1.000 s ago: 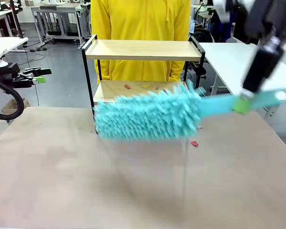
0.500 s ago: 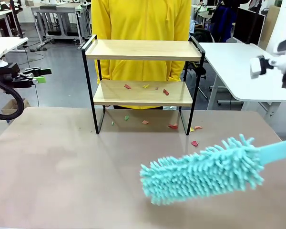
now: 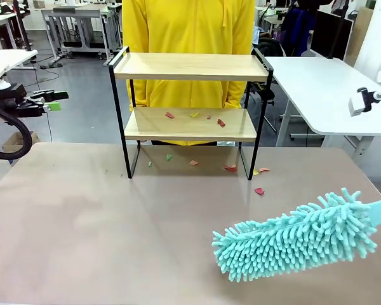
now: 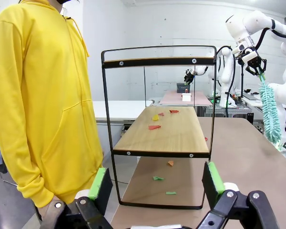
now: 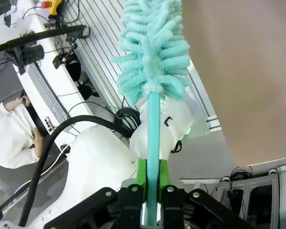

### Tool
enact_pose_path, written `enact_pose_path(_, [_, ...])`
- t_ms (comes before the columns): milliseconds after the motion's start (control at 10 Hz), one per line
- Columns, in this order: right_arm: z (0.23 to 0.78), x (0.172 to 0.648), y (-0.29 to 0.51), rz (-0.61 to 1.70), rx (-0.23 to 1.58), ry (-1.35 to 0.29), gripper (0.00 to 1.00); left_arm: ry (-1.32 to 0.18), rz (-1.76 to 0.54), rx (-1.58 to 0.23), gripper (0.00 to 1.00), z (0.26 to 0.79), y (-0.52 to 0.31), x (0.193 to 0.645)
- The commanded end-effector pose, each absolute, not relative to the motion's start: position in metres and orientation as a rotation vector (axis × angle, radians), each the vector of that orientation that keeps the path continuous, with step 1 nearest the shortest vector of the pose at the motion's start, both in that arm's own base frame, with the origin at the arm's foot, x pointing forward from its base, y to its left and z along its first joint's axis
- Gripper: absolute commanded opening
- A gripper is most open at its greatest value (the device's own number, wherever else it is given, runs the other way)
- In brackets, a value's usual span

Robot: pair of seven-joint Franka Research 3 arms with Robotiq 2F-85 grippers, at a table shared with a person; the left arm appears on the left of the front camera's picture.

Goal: Clean the shelf.
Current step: Clean the specific section of the Shelf indicated by the human with the Duster.

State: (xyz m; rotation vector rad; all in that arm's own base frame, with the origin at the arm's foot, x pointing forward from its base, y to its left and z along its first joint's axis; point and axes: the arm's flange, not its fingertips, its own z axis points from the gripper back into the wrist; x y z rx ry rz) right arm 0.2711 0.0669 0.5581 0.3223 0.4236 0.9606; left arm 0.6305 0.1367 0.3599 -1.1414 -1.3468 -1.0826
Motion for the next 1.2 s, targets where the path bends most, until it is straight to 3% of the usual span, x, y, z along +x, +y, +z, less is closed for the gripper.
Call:
enact_pose_path(0, [0.5590,0.2688,0.0686,0.967,0.329,0.427,0.13,-1.357,-1.093,-1.138,1.00,0.3634,0.1364,0.6287])
enact_pose_path(1100, [0.5590,0.2688,0.0686,0.967,0.329,0.427,0.13,-1.357,-1.093,-1.138,1.00,0.3634,0.1364,0.6287])
